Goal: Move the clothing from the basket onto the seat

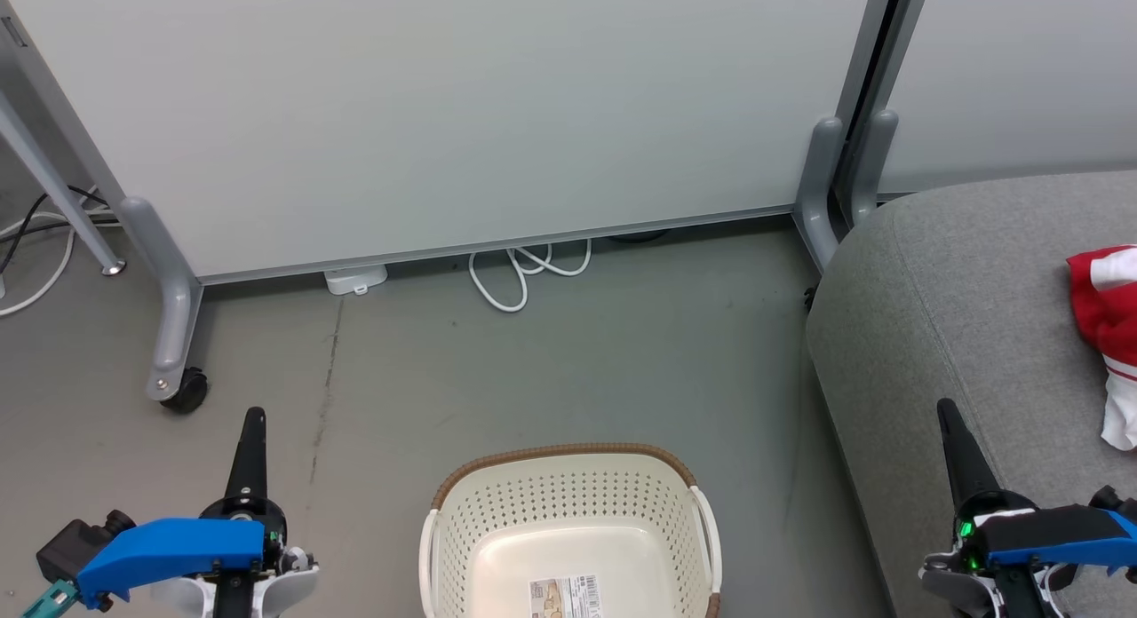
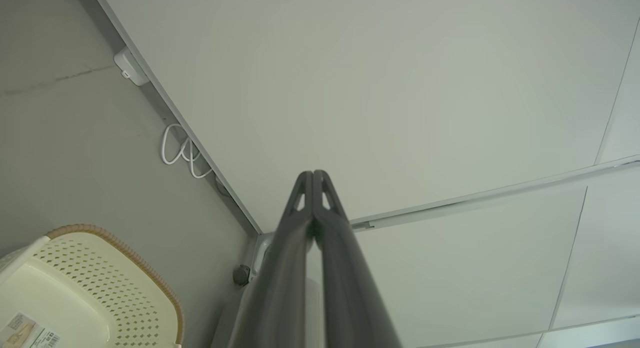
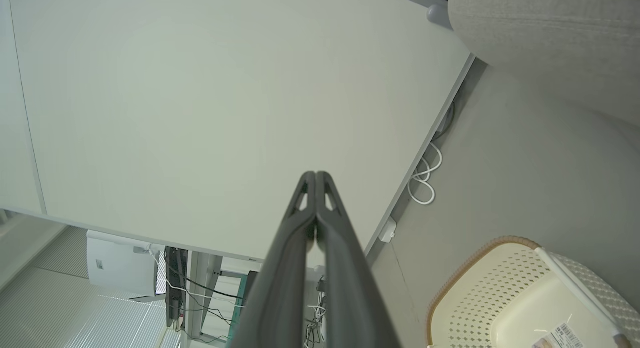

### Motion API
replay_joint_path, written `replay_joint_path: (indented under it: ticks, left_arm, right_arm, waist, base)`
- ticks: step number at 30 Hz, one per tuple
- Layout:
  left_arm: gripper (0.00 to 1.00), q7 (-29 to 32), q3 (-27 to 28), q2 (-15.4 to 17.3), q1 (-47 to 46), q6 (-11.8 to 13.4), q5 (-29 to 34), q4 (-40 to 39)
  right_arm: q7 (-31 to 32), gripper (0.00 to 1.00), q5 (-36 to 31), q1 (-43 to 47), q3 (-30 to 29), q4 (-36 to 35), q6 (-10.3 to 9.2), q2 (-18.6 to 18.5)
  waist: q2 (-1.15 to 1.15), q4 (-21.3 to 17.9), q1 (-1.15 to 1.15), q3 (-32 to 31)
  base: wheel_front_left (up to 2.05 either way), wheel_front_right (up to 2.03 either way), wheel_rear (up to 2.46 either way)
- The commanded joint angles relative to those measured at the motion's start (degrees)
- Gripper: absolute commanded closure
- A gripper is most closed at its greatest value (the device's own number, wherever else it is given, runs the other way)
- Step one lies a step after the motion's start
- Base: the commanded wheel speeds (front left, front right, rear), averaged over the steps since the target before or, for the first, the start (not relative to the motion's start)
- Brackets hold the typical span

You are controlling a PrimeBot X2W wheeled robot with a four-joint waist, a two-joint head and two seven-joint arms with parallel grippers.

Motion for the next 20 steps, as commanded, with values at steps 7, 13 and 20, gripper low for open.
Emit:
replay_joint_path:
  ticks: [7,13,20]
  left_arm:
    - [1.00,1.2,0.6,0.2,-1.2,-0.5,-4.1,-0.5]
    - [1.00,2.0,1.0,0.2,-1.4,-0.5,-6.8,-0.5]
    - [1.00,2.8,1.3,0.2,-1.6,-0.6,-9.4,-0.5]
  right_arm:
    - [1.2,1.00,4.5,-1.2,-0.3,-0.6,0.02,0.1]
    - [1.9,1.00,7.3,-1.2,-0.4,-0.6,0.02,0.1]
    - [2.6,1.00,10.0,-1.2,-0.5,-0.7,0.02,0.2]
  waist:
    - [0.00,-0.1,0.00,-0.1]
    - [0.00,-0.2,0.00,-0.1]
    - [0.00,-0.4,0.00,-0.2]
  base:
    - [0.00,0.00,0.00]
    - [0.00,0.00,0.00]
    - [0.00,0.00,0.00]
